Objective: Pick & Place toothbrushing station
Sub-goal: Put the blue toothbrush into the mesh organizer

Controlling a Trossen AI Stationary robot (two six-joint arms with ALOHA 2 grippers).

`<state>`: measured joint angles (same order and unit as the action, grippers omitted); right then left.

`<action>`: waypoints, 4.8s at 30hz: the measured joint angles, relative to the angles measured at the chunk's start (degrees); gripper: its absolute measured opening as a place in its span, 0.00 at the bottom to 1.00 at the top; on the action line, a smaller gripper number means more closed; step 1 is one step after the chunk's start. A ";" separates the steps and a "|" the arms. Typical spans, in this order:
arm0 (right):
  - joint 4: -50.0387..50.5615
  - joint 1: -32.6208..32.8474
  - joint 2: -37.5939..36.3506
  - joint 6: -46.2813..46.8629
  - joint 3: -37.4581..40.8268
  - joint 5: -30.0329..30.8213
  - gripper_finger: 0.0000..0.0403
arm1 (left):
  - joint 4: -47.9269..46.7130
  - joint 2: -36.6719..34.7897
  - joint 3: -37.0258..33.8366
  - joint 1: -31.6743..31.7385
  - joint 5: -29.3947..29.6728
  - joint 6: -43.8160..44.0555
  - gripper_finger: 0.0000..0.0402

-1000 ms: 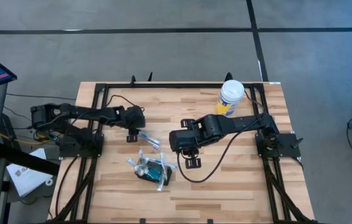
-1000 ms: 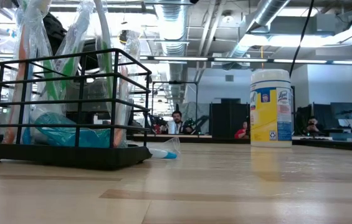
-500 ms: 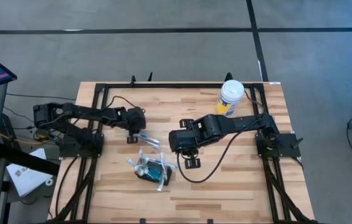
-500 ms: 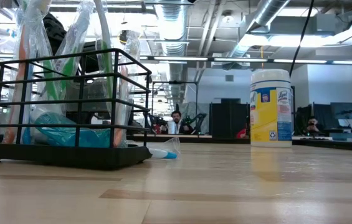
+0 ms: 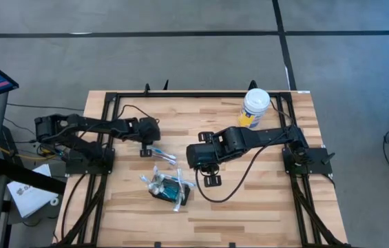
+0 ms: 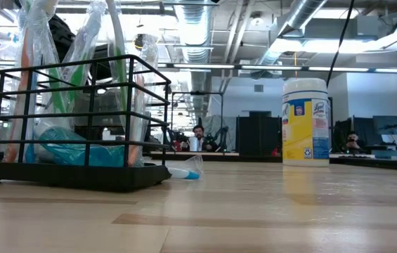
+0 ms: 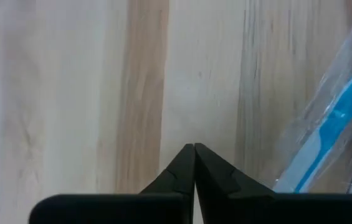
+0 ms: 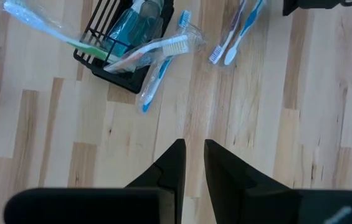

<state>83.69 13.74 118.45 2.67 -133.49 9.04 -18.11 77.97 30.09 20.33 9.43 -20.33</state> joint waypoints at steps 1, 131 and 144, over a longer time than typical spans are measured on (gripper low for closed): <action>0.01 0.00 0.00 -0.14 0.00 0.00 0.12 | 0.02 -0.64 0.00 -0.10 -0.07 0.01 0.00; -51.03 -7.38 -1.91 -9.54 13.38 -3.40 0.09 | 24.22 -45.37 0.13 -16.74 -9.70 11.57 0.02; -81.20 -7.93 -16.94 -7.33 41.37 -4.70 0.04 | 24.66 -45.35 0.13 -16.74 -9.83 11.31 0.02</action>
<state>2.50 5.80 101.52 -4.66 -92.12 4.34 6.55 32.62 30.22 3.60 -0.40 -9.02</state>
